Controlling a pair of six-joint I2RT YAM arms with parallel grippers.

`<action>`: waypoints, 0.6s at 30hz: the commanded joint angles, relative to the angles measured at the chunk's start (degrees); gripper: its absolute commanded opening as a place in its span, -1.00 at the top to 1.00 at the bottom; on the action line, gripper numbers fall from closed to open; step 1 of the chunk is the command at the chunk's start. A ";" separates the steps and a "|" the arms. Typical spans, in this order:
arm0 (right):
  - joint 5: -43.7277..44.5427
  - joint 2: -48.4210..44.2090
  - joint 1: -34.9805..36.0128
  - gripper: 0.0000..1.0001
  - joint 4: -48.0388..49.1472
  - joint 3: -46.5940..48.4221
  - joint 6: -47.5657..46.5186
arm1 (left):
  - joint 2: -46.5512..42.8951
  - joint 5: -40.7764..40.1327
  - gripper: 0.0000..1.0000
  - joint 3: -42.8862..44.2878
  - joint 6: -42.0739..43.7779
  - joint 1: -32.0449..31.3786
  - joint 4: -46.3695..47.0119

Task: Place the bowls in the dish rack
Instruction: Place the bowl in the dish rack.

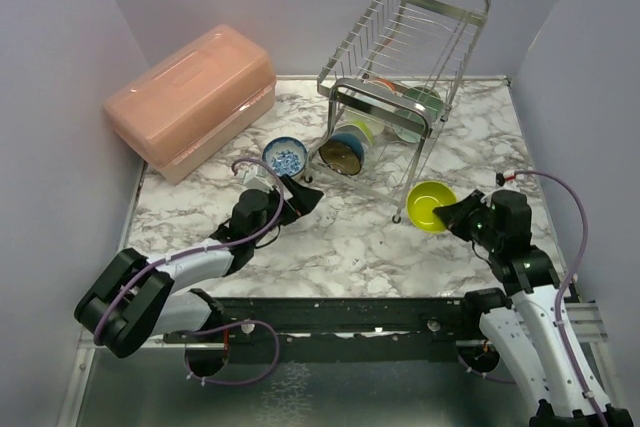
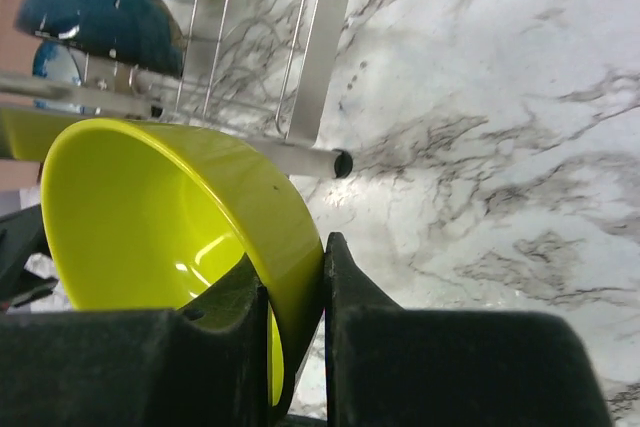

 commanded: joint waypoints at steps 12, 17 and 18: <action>2.58 6.72 0.19 0.99 -0.06 5.48 -4.74 | 0.05 16.68 -0.98 4.96 6.85 1.72 -1.31; -5.97 5.54 0.20 0.99 3.00 2.86 -4.27 | 1.86 22.90 -0.97 8.14 7.60 -2.29 0.49; -7.55 5.03 0.15 0.99 3.55 2.16 -3.97 | 1.98 23.04 -0.97 8.41 7.65 -3.55 1.34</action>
